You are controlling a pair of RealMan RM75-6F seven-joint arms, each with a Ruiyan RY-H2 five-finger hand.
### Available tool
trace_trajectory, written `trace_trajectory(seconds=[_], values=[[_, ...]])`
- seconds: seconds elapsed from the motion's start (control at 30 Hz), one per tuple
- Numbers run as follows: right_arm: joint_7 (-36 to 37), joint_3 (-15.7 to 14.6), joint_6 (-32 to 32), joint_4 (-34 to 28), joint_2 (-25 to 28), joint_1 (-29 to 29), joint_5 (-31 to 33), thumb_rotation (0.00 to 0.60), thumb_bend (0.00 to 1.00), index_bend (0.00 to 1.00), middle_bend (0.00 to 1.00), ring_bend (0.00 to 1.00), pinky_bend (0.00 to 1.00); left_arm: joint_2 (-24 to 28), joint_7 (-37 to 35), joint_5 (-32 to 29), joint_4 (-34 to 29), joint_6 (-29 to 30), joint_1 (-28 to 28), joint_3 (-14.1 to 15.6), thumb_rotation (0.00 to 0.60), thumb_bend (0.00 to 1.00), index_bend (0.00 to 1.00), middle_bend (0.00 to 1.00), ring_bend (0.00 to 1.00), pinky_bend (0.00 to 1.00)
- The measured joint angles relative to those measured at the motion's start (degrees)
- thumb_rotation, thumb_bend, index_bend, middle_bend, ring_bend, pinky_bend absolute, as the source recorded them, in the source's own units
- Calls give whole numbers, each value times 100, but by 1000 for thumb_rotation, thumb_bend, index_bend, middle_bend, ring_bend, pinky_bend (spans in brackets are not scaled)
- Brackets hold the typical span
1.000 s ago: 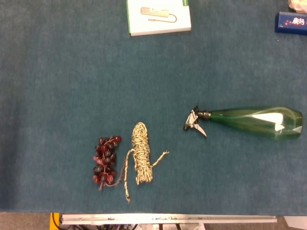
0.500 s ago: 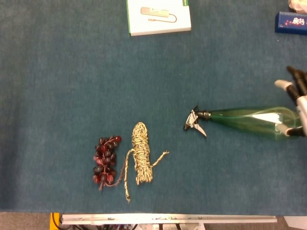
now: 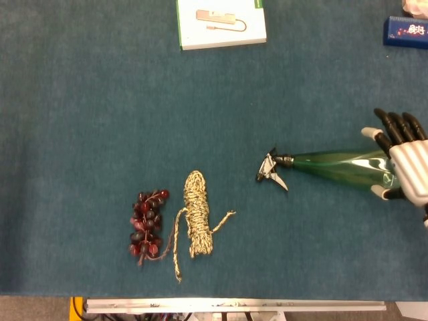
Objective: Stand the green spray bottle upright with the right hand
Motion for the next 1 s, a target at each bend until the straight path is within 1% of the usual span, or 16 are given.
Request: trace_trajectory(seconds=[0.3, 0.53, 1.0], values=[[-90, -72, -136, 225, -201, 87, 118, 600, 0, 220, 0, 0, 42, -1, -8, 4, 4, -1, -2, -1, 600, 904, 0, 0, 0, 336], [-100, -89, -135, 383, -247, 96, 248, 600, 0, 219, 0, 0, 42, -2, -6, 5, 3, -1, -2, 0, 600, 903, 0, 0, 0, 336], [-345, 37, -21, 718, -159, 114, 650, 600, 0, 219, 0, 0, 42, -3, -4, 3, 1, -3, -3, -2, 600, 904, 0, 0, 0, 336]])
